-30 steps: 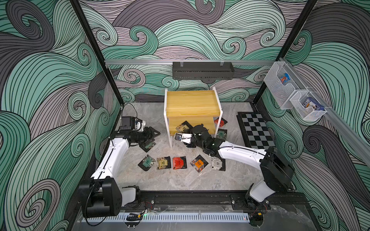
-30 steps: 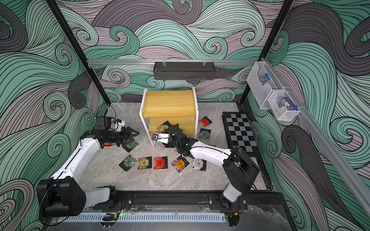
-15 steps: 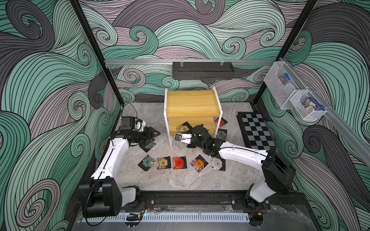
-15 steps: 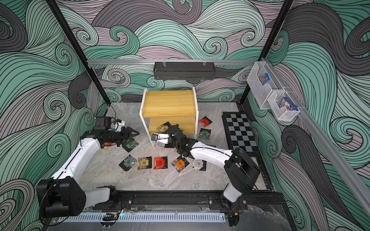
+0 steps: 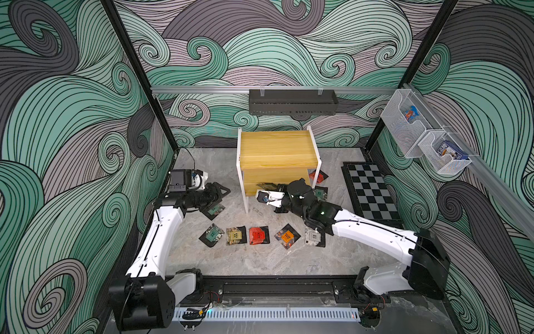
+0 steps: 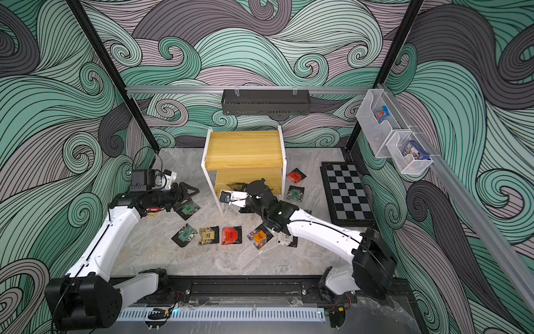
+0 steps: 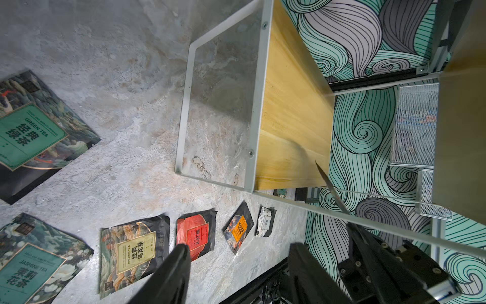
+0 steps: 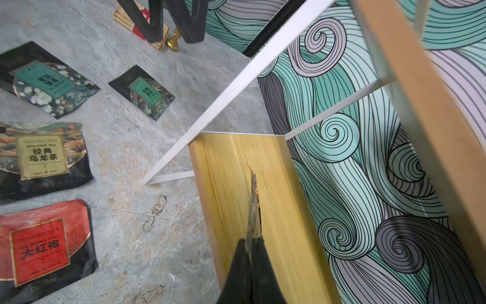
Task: Remove the tea bags from the shelf
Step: Pick up the tea bag from the shelf.
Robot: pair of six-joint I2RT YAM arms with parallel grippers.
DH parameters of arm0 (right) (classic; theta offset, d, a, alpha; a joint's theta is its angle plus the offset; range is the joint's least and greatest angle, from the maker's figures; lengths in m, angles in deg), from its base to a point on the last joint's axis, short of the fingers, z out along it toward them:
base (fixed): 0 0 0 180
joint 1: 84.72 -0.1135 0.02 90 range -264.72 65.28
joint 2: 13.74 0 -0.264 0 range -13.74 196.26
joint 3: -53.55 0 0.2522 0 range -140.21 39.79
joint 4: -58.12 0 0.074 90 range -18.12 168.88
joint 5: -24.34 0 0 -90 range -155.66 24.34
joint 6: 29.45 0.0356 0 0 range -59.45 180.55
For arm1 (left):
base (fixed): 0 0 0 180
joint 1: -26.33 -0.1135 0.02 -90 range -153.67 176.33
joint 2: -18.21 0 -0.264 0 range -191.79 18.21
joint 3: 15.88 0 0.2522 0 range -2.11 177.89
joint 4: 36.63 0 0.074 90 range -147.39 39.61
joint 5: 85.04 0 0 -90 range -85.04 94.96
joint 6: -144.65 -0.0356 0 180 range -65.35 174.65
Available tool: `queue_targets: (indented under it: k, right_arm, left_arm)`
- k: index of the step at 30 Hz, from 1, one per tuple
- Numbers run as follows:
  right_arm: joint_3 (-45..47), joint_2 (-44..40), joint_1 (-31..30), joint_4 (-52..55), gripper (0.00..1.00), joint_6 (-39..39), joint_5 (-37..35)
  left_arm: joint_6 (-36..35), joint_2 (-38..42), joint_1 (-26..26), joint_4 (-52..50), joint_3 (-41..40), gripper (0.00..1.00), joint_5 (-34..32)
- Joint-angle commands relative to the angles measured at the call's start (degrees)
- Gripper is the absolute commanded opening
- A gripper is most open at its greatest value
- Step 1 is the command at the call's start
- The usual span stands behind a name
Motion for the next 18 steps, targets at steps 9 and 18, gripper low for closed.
queue_targets:
  k: [9, 18]
  right_arm:
    - [-0.44, -14.00, -0.75, 13.05, 0.08, 13.75, 11.09]
    - [-5.66, -15.00, -0.23, 18.88, 0.09, 25.62, 21.93]
  left_arm:
    - [0.82, 5.13, 0.55, 5.37, 3.01, 0.66, 6.61]
    - [2.89, 7.42, 0.89, 14.79, 2.31, 0.66, 17.94]
